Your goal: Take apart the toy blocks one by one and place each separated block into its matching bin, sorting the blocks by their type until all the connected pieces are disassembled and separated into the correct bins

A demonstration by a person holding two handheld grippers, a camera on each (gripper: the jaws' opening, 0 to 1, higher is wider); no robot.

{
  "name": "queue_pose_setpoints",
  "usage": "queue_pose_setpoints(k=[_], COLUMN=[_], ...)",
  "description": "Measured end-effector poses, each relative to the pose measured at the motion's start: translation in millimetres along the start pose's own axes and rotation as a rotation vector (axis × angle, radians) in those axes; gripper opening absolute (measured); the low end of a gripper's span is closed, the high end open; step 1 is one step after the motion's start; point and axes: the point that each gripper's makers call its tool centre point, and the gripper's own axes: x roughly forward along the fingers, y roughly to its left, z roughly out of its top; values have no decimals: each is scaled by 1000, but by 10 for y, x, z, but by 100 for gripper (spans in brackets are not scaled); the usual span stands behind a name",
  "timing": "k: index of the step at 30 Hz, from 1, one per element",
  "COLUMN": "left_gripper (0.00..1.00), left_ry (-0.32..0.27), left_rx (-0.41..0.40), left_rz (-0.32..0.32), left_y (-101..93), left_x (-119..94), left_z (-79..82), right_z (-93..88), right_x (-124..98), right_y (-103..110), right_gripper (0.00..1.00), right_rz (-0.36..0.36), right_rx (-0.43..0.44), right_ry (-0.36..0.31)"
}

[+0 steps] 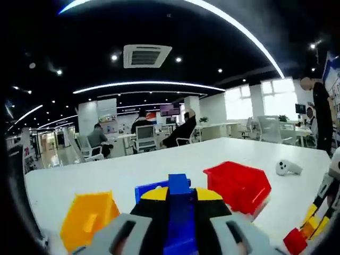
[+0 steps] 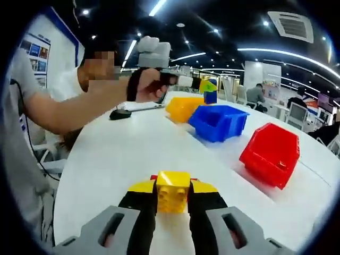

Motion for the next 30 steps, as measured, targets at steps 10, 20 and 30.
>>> queue_pose_setpoints(k=[10, 20, 30], left_gripper=[66, 66, 56], left_ry=[49, -9, -24], left_rx=[-112, -119, -126], left_rz=[-13, 18, -53], left_y=[67, 220, -125], left_x=[246, 30, -400], left_z=[-164, 69, -6], right_z=[-3, -6, -1], right_x=[-7, -2, 11], right_y=[11, 9, 7], right_gripper=[24, 24, 24], right_rz=[-4, -12, -13], right_rx=[6, 8, 13], right_ry=[-1, 4, -4])
